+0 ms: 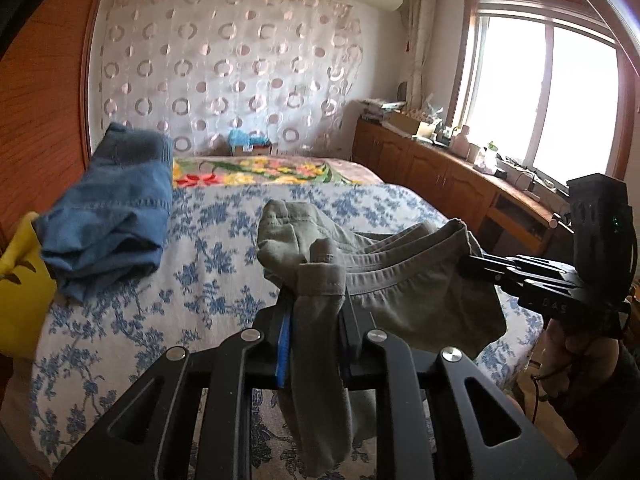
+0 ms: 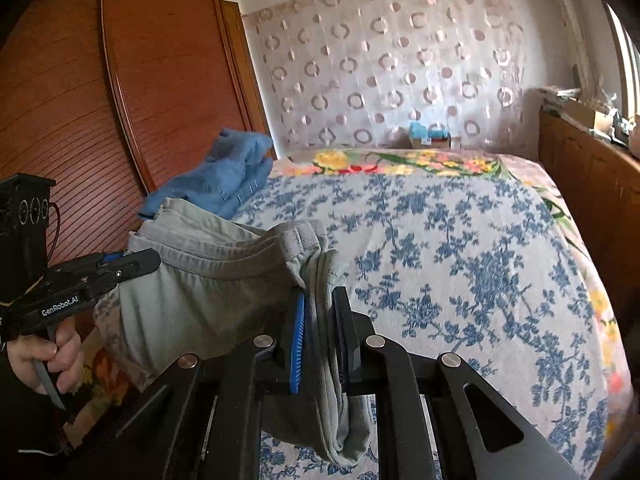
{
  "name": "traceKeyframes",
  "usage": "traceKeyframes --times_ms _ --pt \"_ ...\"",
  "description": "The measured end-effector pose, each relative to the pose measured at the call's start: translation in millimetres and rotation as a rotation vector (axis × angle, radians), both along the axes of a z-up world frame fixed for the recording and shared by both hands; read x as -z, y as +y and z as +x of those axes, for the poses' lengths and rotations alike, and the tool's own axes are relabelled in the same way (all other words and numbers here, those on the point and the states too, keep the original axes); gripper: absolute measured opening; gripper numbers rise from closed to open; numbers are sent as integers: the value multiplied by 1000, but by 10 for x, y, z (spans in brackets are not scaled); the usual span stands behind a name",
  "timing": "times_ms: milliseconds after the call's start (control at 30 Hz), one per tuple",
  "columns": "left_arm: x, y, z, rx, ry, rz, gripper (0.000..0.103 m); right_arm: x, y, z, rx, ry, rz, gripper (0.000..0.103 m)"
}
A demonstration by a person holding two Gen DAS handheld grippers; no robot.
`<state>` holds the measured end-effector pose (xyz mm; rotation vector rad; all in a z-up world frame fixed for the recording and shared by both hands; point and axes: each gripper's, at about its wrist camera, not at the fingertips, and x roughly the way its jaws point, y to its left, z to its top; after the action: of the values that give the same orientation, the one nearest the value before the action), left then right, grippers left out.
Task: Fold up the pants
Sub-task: 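Lift the folded trousers with both grippers and carry them toward the blue jeans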
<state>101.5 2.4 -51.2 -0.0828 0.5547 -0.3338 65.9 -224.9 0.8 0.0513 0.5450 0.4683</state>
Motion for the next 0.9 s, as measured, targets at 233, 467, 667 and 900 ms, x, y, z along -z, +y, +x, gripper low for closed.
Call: traceKeyframes --times_ms 233,467,667,900 --pt "-217 -9 -108 7 -56 8 20 -160 -44 -101 0 -55 -11 13" --pt "-405 -11 -173 11 -100 14 20 -329 -78 -233 -5 -103 -9 13" --pt "-512 1 -207 13 -130 14 20 -402 -109 -250 -7 -134 -11 13" --pt "-583 45 -201 3 -148 23 20 -421 -108 -179 -16 -161 -6 14"
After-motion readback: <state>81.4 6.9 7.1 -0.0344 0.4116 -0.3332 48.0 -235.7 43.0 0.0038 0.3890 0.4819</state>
